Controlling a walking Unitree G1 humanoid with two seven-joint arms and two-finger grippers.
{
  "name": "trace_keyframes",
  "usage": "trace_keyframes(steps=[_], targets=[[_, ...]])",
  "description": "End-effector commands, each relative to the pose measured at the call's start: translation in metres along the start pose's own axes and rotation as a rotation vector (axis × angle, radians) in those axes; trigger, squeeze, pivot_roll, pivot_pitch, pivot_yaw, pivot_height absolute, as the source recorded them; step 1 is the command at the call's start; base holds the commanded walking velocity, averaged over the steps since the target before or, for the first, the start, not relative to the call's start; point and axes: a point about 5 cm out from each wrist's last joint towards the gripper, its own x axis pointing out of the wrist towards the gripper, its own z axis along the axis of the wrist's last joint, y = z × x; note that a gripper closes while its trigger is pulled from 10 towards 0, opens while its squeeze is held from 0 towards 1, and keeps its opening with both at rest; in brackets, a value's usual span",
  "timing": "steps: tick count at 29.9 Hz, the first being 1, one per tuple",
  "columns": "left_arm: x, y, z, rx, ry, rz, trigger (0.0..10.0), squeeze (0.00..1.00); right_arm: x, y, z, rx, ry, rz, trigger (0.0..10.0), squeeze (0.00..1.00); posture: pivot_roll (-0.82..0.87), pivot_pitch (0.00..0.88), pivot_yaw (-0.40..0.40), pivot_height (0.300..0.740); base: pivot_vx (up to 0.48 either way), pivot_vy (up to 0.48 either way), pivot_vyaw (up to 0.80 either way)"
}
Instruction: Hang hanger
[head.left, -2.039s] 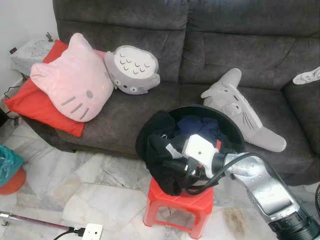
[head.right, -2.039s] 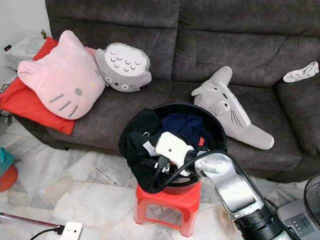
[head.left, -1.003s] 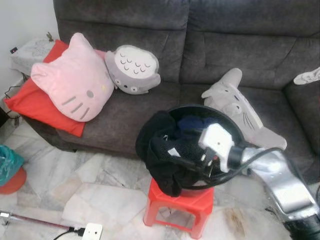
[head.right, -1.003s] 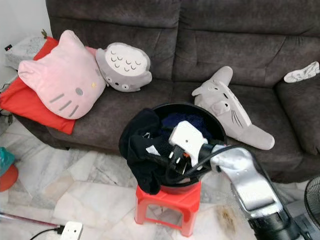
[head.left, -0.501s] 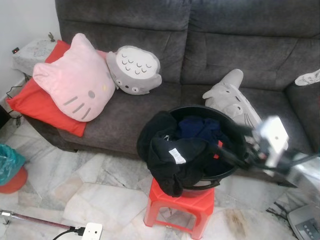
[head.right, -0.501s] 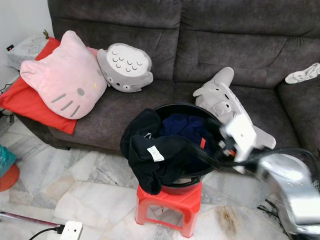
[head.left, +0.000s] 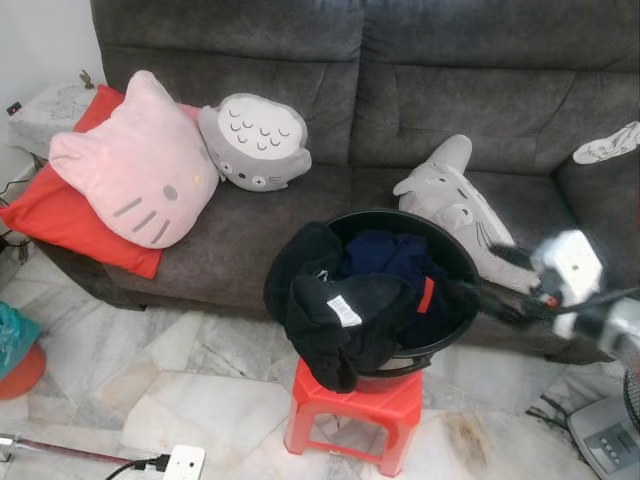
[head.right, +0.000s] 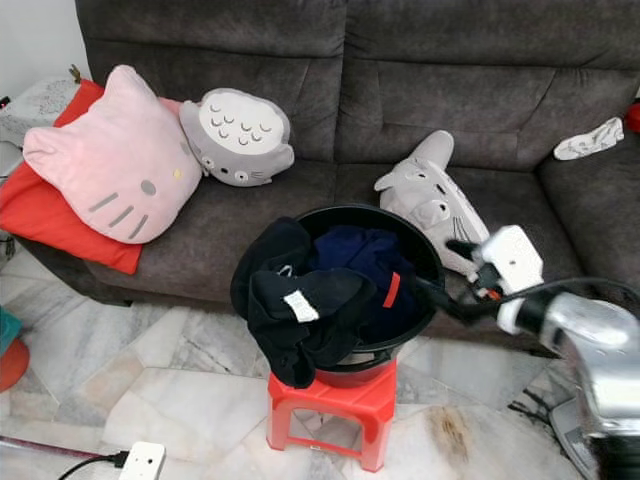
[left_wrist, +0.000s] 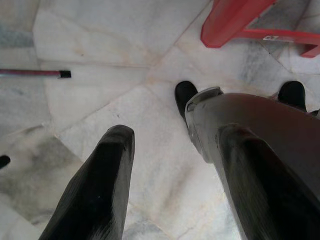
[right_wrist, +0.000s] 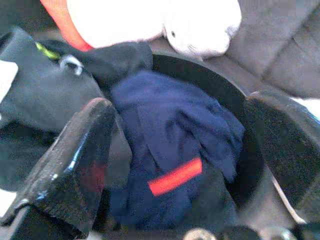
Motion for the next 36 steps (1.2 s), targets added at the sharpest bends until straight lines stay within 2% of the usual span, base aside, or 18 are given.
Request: trace_keyframes(steps=[1,2,6,8,10,12,15,17,20,21,24,26,28,31,36], targets=[[-0.002,0.001,-0.010,0.018,0.050,-0.001,10.0,0.00,-0.001,-0.003,0.003,-0.004,-0.025,-0.001,10.0,0.00,-0.11,0.073,0.035,0.740,0.000,0.000,0.00],[-0.002,0.001,-0.010,0.019,0.053,0.000,10.0,0.00,0.000,0.003,0.006,0.008,-0.059,0.055,10.0,0.00,-0.11,0.069,0.035,0.740,0.000,0.000,0.00],[-0.002,0.001,-0.011,0.016,0.053,-0.003,10.0,0.00,0.001,0.005,0.007,-0.007,-0.069,0.098,10.0,0.00,-0.11,0.066,0.031,0.740,0.000,0.000,0.00],[-0.002,0.000,-0.011,0.014,0.053,-0.005,10.0,0.00,0.002,-0.003,-0.001,-0.006,0.008,0.076,10.0,0.00,-0.11,0.064,0.032,0.740,0.000,0.000,0.00],[-0.002,0.000,-0.011,0.014,0.055,-0.008,10.0,0.00,0.000,-0.007,-0.011,-0.041,0.075,0.096,10.0,0.00,-0.11,0.064,0.033,0.740,0.000,0.000,0.00],[-0.002,0.000,-0.011,0.014,0.055,-0.010,10.0,0.00,0.000,-0.009,-0.014,-0.018,0.069,0.120,10.0,0.00,-0.11,0.063,0.037,0.740,0.000,0.000,0.00],[-0.002,0.001,-0.010,0.016,0.055,-0.011,10.0,0.00,0.001,-0.019,-0.021,-0.027,0.120,0.089,10.0,0.00,-0.11,0.065,0.038,0.740,0.000,0.000,0.00],[-0.002,0.001,-0.010,0.013,0.052,-0.010,10.0,0.00,0.006,-0.028,-0.023,-0.023,0.140,0.061,10.0,0.00,-0.10,0.071,0.040,0.740,0.000,0.000,0.00],[-0.002,0.002,-0.009,0.011,0.050,-0.007,10.0,0.00,0.014,-0.030,-0.018,-0.008,0.099,0.076,10.0,0.00,-0.10,0.075,0.042,0.740,0.000,0.000,0.00],[-0.002,0.002,-0.008,0.010,0.049,-0.006,10.0,0.00,0.021,-0.030,-0.013,0.014,0.050,0.112,10.0,0.00,-0.10,0.079,0.045,0.740,0.000,0.000,0.00],[-0.001,0.002,-0.008,0.010,0.048,-0.004,10.0,0.00,0.027,-0.030,-0.015,0.040,0.043,0.129,10.0,0.00,-0.09,0.081,0.048,0.740,0.000,0.000,0.00],[-0.001,0.003,-0.007,0.010,0.047,-0.003,10.0,0.00,0.031,-0.032,-0.020,0.055,0.064,0.105,10.0,0.00,-0.08,0.083,0.047,0.740,0.000,0.000,0.00],[-0.001,0.003,-0.007,0.009,0.047,0.001,10.0,0.00,0.037,-0.037,-0.029,0.087,0.118,0.023,10.0,0.00,-0.08,0.084,0.047,0.740,0.000,0.000,0.00],[-0.001,0.003,-0.007,0.008,0.046,0.004,10.0,0.00,0.043,-0.039,-0.032,0.138,0.124,-0.025,10.0,0.00,-0.08,0.085,0.047,0.740,0.000,0.000,0.00],[-0.001,0.003,-0.006,0.008,0.045,0.004,10.0,0.00,0.055,-0.029,-0.031,0.170,0.099,0.066,10.0,0.00,-0.07,0.087,0.050,0.740,0.000,0.000,0.00]])
